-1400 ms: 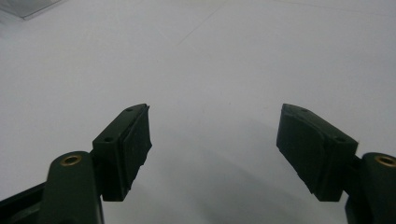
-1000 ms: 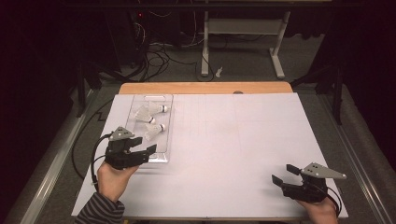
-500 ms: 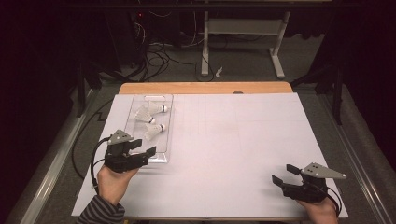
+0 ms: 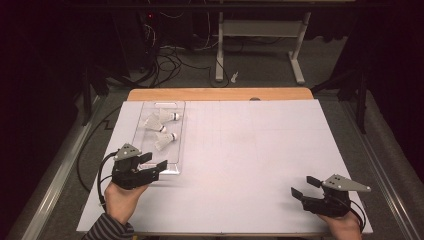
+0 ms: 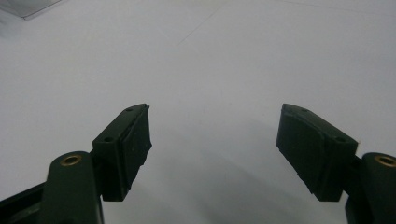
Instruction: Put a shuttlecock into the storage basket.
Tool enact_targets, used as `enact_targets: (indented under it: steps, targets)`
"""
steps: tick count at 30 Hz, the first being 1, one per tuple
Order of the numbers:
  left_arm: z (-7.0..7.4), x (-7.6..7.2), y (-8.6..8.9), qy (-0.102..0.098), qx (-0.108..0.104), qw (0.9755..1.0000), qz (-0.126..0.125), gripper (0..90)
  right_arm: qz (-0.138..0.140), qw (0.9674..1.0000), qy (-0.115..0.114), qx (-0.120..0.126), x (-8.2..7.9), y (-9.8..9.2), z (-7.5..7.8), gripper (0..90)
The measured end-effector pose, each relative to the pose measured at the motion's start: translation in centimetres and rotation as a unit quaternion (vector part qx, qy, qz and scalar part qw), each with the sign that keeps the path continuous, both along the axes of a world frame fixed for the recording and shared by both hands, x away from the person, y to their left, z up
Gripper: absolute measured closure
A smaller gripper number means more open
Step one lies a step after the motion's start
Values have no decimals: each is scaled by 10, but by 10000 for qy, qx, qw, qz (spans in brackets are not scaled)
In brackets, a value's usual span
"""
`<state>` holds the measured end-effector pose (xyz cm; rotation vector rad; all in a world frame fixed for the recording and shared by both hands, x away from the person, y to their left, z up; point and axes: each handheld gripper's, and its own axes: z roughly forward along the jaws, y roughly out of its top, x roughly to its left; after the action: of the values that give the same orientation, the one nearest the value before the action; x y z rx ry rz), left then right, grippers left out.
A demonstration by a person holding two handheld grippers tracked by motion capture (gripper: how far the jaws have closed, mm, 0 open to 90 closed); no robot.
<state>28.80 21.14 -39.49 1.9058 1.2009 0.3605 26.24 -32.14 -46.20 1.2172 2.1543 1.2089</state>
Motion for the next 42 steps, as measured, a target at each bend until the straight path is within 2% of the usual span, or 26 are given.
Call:
enact_targets:
  steps: [18,33,42]
  targets:
    - [-13,-8,2,-55,-163,9999,11,368,-4,10000,5,-5,0,0,0,265]
    - [-20,-14,6,-195,-162,9997,54,354,-3,10000,1,-5,0,0,0,265]
    - [-27,-15,6,-189,-226,9995,76,351,-1,10000,-1,-2,0,0,0,265]
